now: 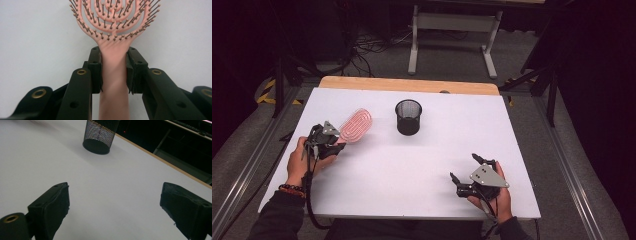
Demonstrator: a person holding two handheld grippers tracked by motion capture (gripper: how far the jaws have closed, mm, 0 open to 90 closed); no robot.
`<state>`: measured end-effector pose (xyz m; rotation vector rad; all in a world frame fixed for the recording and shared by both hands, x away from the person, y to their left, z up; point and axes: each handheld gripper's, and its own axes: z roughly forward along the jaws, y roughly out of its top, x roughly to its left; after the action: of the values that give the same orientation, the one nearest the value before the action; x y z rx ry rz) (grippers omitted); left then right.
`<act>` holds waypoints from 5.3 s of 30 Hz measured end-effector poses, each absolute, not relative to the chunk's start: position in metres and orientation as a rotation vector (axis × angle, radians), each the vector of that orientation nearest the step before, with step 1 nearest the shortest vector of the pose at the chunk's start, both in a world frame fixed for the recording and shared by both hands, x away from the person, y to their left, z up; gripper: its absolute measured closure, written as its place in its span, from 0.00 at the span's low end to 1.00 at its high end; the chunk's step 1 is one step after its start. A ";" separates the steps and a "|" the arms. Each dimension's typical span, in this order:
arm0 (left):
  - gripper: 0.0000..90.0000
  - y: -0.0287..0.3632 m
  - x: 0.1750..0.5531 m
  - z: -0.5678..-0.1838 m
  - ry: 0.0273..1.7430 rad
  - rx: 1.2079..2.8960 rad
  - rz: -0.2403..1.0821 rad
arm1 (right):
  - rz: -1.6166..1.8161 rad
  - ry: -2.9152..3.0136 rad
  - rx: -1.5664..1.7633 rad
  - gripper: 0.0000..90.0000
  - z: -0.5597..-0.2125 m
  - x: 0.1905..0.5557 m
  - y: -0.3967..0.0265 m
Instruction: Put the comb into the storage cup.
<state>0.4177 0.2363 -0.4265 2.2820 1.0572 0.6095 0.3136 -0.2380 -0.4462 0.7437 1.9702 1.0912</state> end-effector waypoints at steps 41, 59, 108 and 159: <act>0.77 0.229 0.360 -0.400 0.769 1.808 0.940 | 1.142 1.877 0.775 0.11 -0.439 0.313 -0.241; 0.77 0.204 0.351 -0.409 0.661 1.733 0.848 | 1.222 1.760 0.805 0.09 -0.412 0.320 -0.226; 0.77 0.092 0.332 -0.441 0.392 1.783 0.708 | 1.674 1.810 0.786 0.13 -0.370 0.340 -0.163; 0.41 0.081 0.339 -0.460 0.372 1.936 0.706 | 1.802 1.881 0.719 0.71 -0.378 0.323 -0.170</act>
<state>0.3386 0.0810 -0.4596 1.9362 0.3722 0.7056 0.3226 -0.1704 -0.3775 0.7192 1.8812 1.8017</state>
